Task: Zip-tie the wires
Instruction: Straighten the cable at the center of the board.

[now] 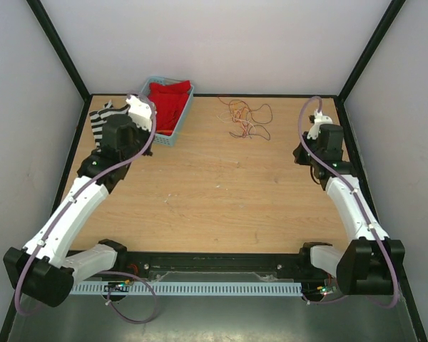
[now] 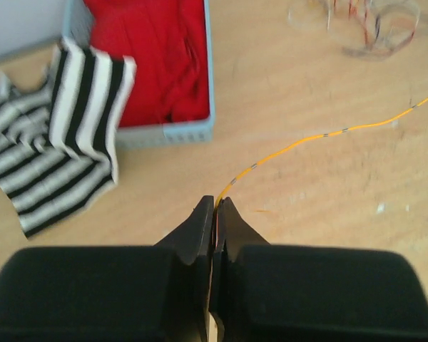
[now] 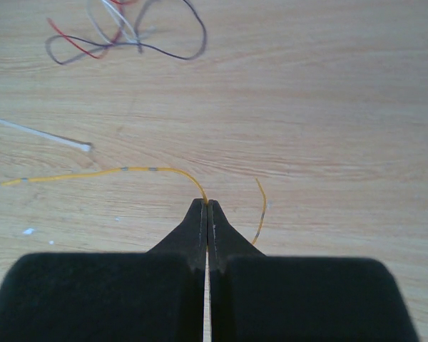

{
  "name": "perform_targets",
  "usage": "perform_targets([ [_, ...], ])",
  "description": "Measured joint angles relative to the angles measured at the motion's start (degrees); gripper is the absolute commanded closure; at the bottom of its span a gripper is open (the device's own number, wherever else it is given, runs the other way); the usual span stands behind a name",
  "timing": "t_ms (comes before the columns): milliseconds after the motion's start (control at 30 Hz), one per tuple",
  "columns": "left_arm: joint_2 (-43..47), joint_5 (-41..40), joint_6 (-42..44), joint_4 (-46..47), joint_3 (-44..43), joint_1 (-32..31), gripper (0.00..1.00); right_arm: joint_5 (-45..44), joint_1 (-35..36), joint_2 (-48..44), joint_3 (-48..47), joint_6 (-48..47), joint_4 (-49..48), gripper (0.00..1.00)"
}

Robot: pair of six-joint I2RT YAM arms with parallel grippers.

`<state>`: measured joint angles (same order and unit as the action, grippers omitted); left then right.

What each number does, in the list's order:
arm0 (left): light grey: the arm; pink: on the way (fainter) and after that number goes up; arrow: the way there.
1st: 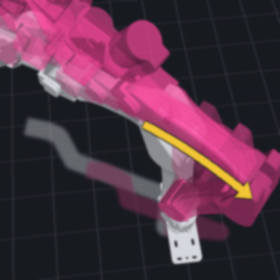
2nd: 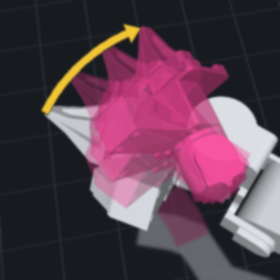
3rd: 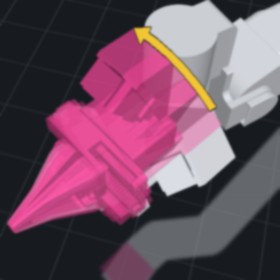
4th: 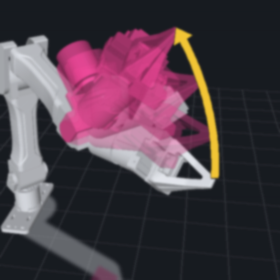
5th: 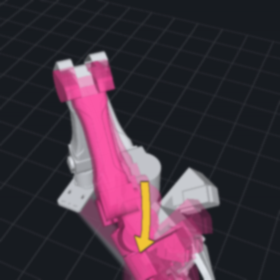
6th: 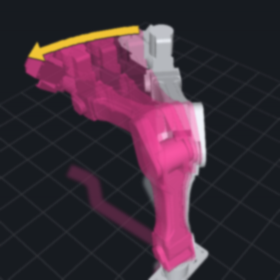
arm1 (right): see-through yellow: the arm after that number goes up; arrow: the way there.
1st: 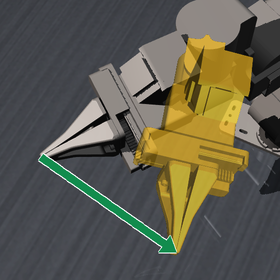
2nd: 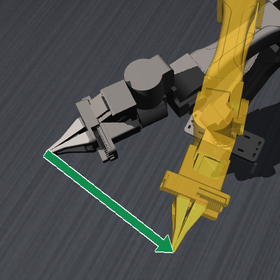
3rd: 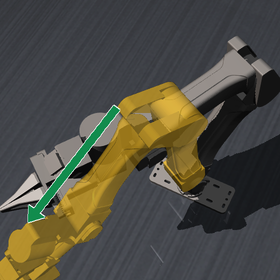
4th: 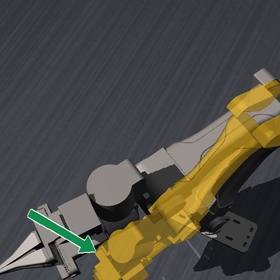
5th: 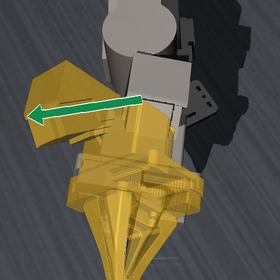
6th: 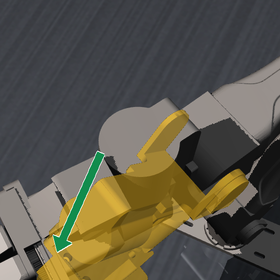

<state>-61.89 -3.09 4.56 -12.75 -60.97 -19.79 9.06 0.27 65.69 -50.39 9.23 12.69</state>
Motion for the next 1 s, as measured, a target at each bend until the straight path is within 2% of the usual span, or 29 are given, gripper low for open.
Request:
perform_targets([
  [167,-0.96,0.00,-2.62,-7.61,3.85,-0.50,1.00,-4.00,0.00,-0.02,5.03,0.59,-2.16,1.00],
  [433,-2.93,0.39,-3.96,-16.24,4.35,-2.40,1.00,-8.28,0.04,2.10,12.00,1.42,-5.20,1.00],
  [700,-9.77,0.63,-5.25,-18.36,4.72,-2.84,1.00,-13.33,0.50,4.98,12.55,2.45,-8.72,1.00],
  [1000,-22.03,-2.29,-7.65,-17.55,4.72,-4.44,1.00,-18.84,0.33,8.63,12.39,2.36,-11.02,1.00],
])
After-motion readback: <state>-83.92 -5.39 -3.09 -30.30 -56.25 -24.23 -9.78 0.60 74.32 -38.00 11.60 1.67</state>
